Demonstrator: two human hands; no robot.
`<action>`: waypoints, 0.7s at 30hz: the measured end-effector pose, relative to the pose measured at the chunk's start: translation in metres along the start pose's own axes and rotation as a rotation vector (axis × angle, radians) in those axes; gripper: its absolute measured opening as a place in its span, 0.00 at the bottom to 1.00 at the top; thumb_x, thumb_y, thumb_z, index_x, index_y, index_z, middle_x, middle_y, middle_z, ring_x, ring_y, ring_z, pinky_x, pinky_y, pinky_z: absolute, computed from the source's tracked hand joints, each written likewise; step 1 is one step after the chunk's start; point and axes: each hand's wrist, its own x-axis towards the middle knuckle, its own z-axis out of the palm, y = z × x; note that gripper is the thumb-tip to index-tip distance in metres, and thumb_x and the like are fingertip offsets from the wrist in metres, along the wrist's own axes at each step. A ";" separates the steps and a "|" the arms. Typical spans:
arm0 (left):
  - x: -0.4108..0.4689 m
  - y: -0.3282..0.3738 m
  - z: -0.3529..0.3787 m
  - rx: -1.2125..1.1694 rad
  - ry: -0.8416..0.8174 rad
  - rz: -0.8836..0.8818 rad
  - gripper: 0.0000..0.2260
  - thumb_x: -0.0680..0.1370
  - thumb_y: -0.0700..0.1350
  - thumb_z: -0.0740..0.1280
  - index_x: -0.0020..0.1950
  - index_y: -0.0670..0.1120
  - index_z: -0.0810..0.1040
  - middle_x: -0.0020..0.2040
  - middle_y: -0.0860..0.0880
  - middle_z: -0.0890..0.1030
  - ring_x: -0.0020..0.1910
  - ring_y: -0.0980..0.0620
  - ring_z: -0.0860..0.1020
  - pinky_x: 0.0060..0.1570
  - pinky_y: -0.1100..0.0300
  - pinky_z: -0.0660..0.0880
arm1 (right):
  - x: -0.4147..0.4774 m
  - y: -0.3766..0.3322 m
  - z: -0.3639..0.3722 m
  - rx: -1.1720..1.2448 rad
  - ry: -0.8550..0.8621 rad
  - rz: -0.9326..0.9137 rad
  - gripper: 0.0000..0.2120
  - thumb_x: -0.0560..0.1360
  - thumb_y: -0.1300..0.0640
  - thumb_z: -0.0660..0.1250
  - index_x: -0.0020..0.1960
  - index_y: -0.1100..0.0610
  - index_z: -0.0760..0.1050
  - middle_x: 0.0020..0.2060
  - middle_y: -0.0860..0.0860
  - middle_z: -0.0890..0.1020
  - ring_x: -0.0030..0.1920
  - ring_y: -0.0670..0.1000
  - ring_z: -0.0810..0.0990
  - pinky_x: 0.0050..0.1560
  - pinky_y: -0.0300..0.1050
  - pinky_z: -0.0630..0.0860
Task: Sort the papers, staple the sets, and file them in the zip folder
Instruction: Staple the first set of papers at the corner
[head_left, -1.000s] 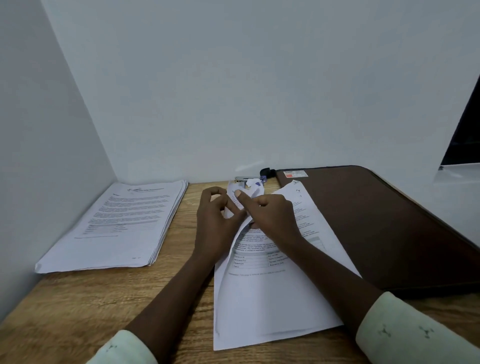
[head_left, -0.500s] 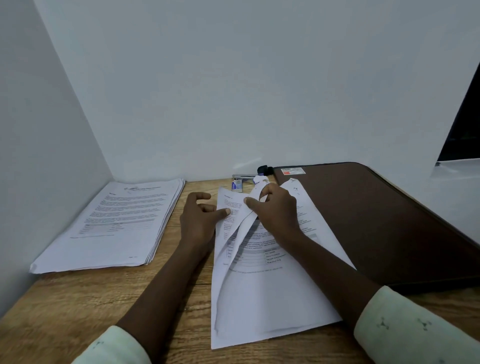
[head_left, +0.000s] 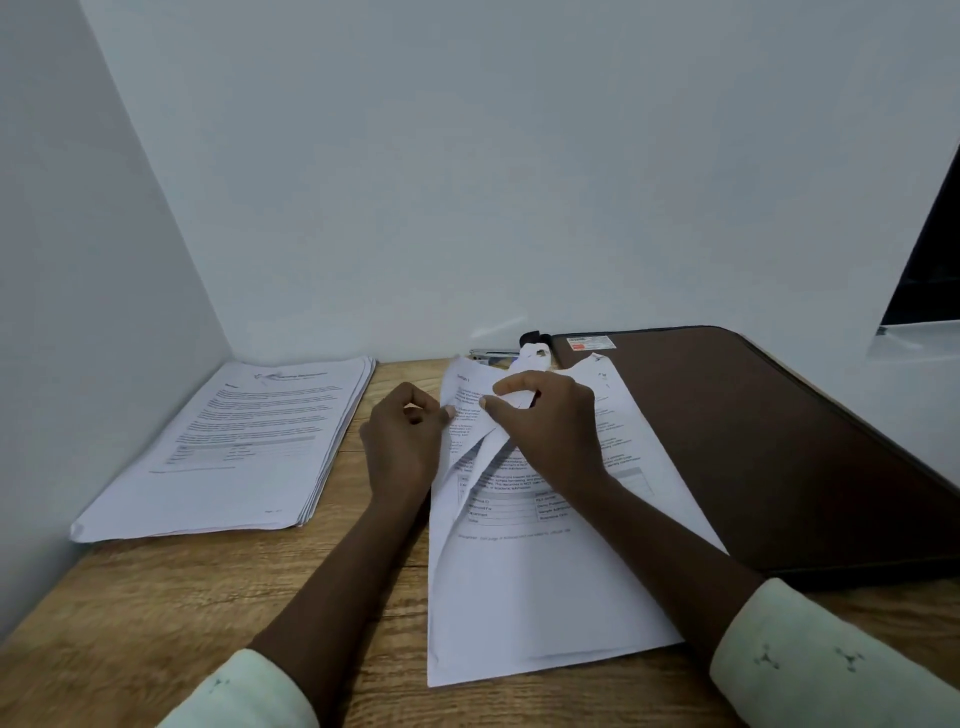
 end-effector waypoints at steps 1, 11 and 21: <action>-0.001 0.000 0.000 0.012 0.000 0.028 0.09 0.72 0.42 0.76 0.37 0.43 0.77 0.35 0.51 0.82 0.37 0.55 0.80 0.35 0.62 0.70 | 0.000 0.000 -0.001 -0.004 -0.002 0.008 0.09 0.69 0.56 0.77 0.48 0.57 0.85 0.44 0.49 0.86 0.39 0.41 0.76 0.40 0.21 0.67; -0.011 0.007 0.006 0.026 -0.183 0.311 0.04 0.72 0.43 0.77 0.40 0.51 0.83 0.68 0.56 0.71 0.63 0.65 0.72 0.51 0.77 0.68 | 0.000 -0.007 -0.001 0.056 -0.042 0.177 0.17 0.74 0.43 0.71 0.42 0.57 0.83 0.38 0.49 0.84 0.36 0.43 0.77 0.34 0.26 0.67; 0.004 0.004 -0.002 -0.188 -0.181 -0.196 0.21 0.71 0.40 0.77 0.59 0.49 0.72 0.48 0.44 0.82 0.47 0.45 0.83 0.48 0.48 0.81 | -0.004 -0.010 -0.005 0.117 -0.013 0.101 0.19 0.71 0.68 0.67 0.59 0.53 0.74 0.41 0.45 0.78 0.39 0.49 0.78 0.32 0.27 0.68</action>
